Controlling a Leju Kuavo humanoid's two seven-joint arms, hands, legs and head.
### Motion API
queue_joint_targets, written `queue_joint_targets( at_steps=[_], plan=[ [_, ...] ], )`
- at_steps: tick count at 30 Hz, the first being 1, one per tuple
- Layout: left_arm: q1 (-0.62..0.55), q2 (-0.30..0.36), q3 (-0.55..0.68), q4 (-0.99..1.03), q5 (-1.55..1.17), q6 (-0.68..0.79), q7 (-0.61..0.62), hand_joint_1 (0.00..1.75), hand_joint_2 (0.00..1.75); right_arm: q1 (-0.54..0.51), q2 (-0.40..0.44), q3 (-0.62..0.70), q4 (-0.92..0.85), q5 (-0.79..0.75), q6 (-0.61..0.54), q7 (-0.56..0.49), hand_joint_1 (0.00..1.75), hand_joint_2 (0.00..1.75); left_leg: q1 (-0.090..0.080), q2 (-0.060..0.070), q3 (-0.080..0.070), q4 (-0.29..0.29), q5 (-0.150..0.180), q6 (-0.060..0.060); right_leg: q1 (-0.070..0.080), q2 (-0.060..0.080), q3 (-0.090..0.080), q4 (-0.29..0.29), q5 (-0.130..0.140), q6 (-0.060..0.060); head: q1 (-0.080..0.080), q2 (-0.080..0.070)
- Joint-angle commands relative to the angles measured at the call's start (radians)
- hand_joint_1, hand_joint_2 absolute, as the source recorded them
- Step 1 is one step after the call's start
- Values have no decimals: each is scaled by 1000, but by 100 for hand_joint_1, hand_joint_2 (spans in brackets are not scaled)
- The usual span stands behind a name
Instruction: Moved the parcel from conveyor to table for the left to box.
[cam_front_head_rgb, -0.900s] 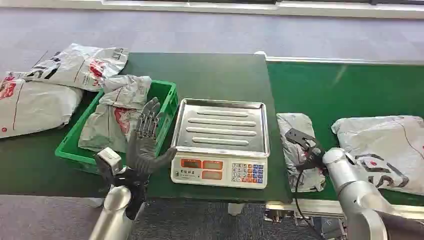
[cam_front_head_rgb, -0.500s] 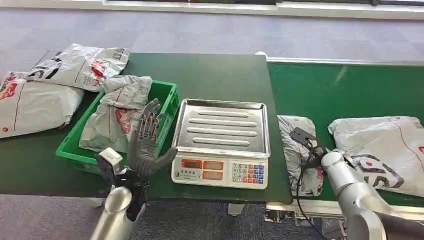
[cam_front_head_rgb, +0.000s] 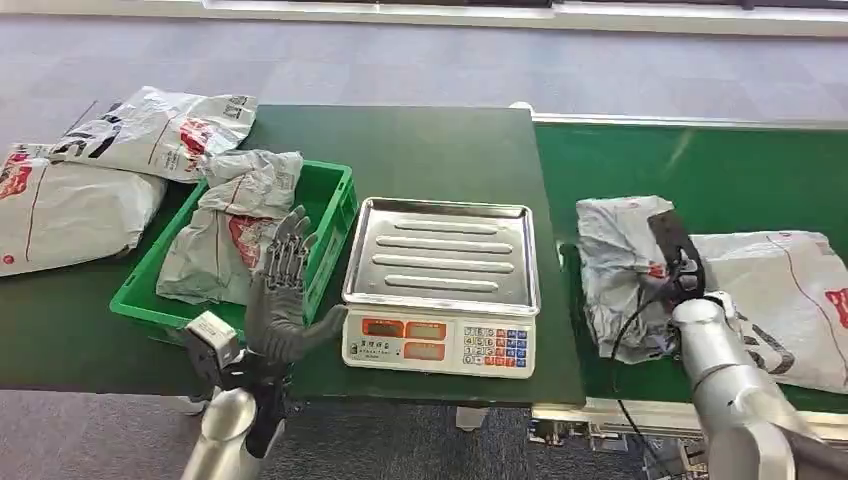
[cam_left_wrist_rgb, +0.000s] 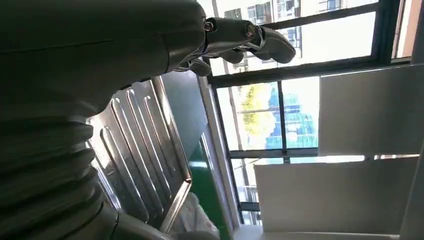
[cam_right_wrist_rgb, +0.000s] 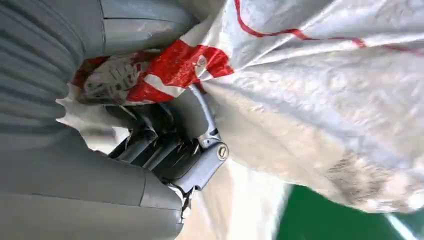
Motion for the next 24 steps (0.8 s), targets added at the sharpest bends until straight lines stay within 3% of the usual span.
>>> queue_joint_targets(
  at_steps=[1, 24],
  plan=[
    [23, 22, 48, -32, -16, 6, -2, 0, 175, -25, 1, -184, -222, -136, -113, -206, 175, 175, -1, 3, 1, 0, -1, 0, -1, 4, -1, 0, 0, -1, 0, 0],
    [23, 18, 52, -32, -21, 7, -3, 0, 175, -1, 8, -174, -279, -156, -123, -205, 175, 175, 0, 2, 2, -1, -1, 0, 0, 3, 0, 0, 0, -1, 0, 0]
  ],
)
